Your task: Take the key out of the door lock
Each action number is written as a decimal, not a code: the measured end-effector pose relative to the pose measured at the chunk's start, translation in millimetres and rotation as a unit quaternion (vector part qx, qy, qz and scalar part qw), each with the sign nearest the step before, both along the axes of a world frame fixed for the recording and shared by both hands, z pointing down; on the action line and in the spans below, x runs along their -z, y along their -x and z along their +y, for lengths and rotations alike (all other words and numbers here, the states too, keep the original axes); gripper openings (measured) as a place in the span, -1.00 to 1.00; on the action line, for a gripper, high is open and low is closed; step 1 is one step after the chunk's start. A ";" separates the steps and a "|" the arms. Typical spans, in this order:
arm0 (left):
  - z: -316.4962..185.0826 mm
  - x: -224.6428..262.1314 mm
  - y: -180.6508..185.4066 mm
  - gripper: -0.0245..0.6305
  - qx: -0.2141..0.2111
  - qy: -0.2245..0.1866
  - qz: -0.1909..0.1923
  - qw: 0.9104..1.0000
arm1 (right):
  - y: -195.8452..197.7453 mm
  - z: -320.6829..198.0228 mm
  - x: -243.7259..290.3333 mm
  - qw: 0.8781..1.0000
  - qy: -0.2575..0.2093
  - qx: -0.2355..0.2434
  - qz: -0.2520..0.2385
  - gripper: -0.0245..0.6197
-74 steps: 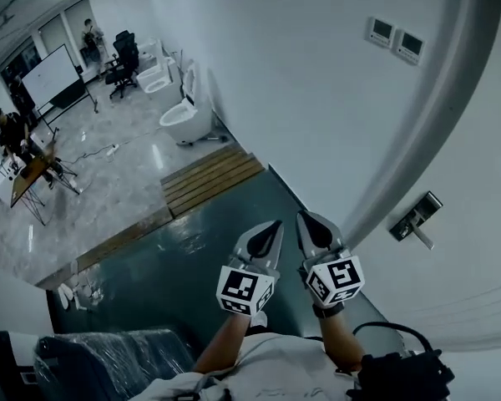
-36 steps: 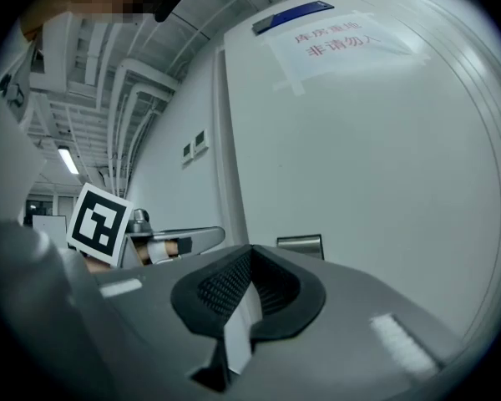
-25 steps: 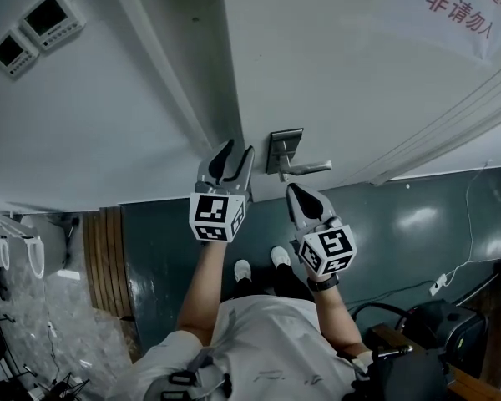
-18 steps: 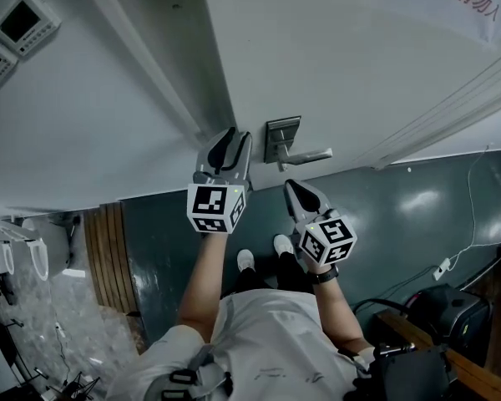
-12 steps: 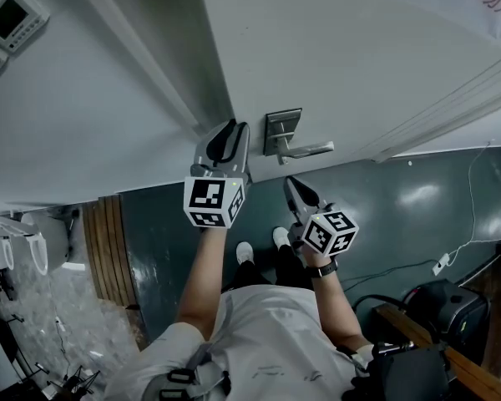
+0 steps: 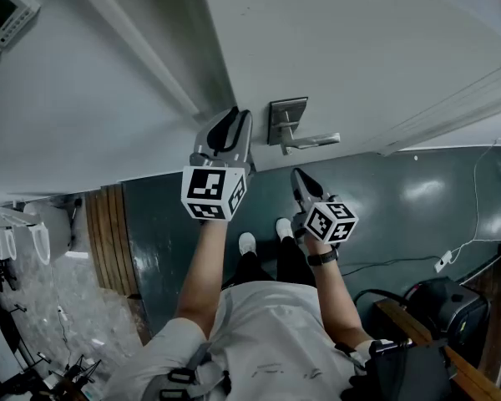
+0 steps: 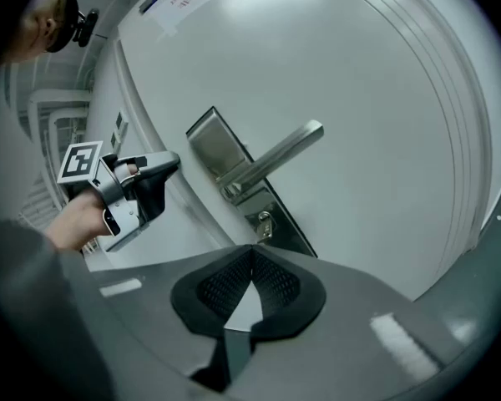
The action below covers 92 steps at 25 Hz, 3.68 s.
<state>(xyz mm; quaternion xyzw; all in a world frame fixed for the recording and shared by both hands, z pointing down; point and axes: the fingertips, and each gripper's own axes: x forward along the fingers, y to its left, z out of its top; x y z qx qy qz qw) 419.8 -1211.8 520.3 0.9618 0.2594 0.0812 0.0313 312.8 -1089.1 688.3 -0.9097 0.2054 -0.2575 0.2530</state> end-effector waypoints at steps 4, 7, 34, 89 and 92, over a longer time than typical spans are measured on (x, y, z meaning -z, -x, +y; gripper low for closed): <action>0.3 -0.8 -1.2 -0.67 -0.001 -0.006 -0.005 1.000 | -5.5 -6.7 -27.1 0.995 -0.090 -0.002 -0.039 -0.90; 0.7 -1.0 -1.1 -0.67 -0.004 -0.006 -0.007 1.000 | -12.3 -14.1 -39.7 0.983 -0.171 -0.002 -0.060 -0.46; 4.5 -5.3 -6.2 -0.65 0.008 -0.018 -0.035 0.999 | -31.0 -2.8 -26.0 0.896 -0.421 -0.109 -0.093 -0.85; 30.5 151.9 293.3 -0.92 0.017 0.017 0.152 0.988 | 196.5 -20.8 328.5 0.924 0.082 0.009 0.372 -0.85; 19.9 152.7 286.9 -0.92 0.018 0.019 0.152 0.988 | 190.8 -26.3 333.4 0.922 0.089 0.006 0.378 -0.85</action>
